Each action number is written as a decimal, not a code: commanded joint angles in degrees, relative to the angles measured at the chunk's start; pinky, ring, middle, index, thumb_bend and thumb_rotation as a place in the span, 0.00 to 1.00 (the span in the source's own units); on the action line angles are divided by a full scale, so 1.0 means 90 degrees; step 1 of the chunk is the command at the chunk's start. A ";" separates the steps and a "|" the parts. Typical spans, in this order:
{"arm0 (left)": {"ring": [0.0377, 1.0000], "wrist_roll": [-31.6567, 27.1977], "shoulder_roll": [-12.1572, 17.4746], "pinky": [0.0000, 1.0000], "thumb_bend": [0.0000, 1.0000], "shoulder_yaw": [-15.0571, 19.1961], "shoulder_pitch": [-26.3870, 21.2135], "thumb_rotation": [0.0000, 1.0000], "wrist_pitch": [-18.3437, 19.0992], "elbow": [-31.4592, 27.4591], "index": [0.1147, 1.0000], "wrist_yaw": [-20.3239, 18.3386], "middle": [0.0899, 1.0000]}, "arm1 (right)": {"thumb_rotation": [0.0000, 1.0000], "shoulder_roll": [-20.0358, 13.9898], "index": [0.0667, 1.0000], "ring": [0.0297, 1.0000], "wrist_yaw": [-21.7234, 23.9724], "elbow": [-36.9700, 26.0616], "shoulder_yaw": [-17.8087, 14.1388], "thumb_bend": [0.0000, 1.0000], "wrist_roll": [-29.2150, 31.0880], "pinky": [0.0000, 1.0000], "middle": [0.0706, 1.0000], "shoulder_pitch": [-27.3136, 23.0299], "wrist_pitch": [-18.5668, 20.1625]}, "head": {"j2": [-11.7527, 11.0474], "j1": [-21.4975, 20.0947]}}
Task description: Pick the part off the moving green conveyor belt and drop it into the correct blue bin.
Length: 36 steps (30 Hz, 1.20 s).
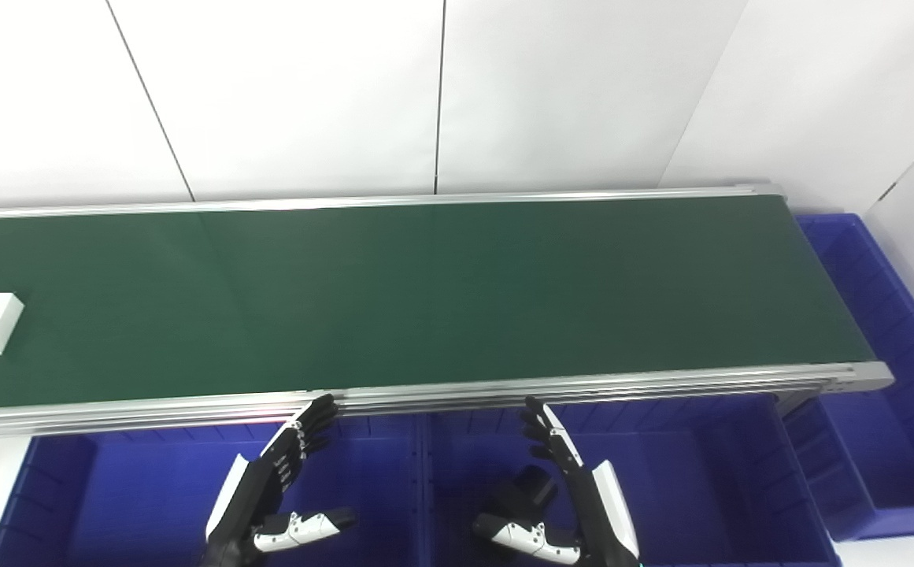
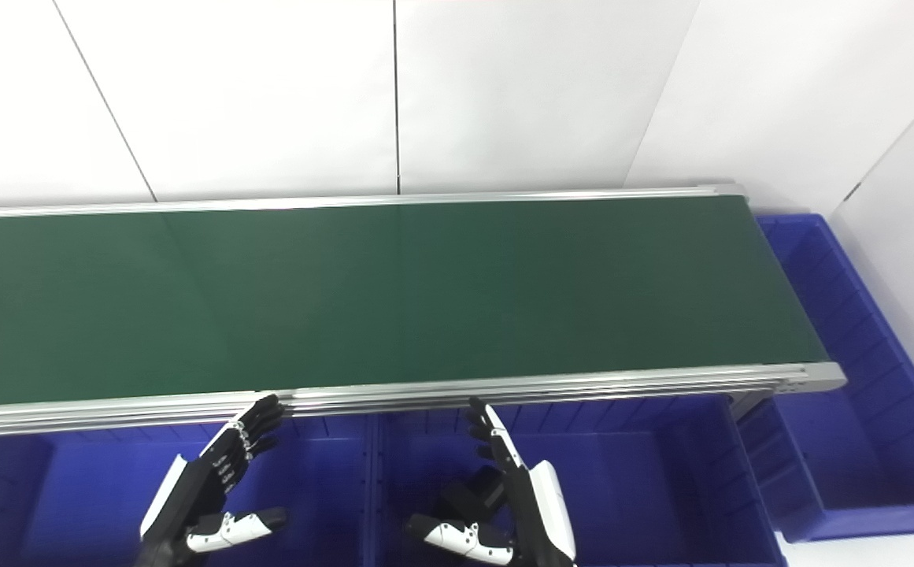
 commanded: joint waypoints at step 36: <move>0.79 0.0831 0.0634 0.72 0.99 -0.1752 -0.0509 0.31 -0.0280 0.0189 0.75 0.2118 0.79 | 0.43 -0.0341 0.98 0.92 0.0013 0.0448 -0.0061 0.81 0.0754 0.83 0.92 -0.0175 -0.0491 | -0.1072 0.2187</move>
